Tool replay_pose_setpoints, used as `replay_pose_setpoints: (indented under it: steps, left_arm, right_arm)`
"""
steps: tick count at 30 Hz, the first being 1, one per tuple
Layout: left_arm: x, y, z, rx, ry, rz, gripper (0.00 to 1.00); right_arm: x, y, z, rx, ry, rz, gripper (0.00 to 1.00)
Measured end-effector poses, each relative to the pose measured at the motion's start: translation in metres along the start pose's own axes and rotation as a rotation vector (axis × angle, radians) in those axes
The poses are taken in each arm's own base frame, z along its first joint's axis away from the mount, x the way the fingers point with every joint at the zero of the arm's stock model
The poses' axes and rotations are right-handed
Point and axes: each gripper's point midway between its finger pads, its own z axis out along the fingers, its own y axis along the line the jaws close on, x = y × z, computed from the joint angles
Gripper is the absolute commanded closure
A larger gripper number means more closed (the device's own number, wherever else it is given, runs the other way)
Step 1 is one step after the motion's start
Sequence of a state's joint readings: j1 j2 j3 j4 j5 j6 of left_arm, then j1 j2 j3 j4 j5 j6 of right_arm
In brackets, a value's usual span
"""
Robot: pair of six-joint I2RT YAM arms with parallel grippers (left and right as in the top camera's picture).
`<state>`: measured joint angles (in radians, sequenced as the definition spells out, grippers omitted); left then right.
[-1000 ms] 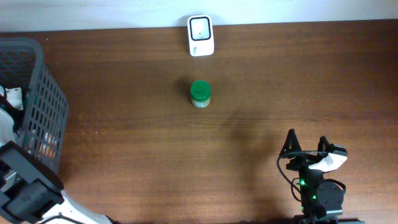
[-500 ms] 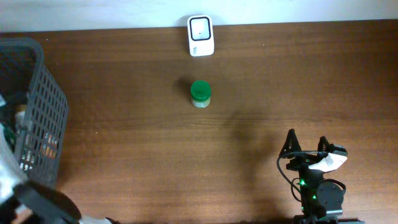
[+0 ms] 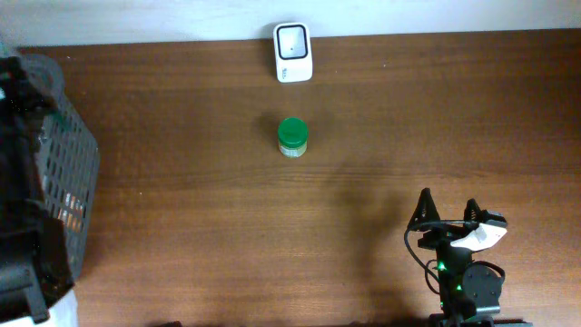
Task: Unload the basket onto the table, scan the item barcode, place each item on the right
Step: 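Reach the left gripper back into the basket and grasp the green 3M pouch, then place the green 3M pouch on the table left of the jar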
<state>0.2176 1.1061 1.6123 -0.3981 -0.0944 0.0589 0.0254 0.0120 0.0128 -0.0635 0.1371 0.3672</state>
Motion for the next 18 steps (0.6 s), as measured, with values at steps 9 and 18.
replay_pose_setpoints:
  steps: [9, 18]
  left_arm:
    - [0.285, -0.167, -0.013, 0.290, 1.068, 0.034, 1.00]
    - [0.432, -0.228, -0.034, 0.307, 1.470, 0.123, 0.18]
  right_arm:
    - [0.000, 0.000, 0.000, 0.000, 0.000, -0.001, 0.02]
    - [0.000, 0.000, 0.000, 0.000, 0.000, 0.000, 0.02]
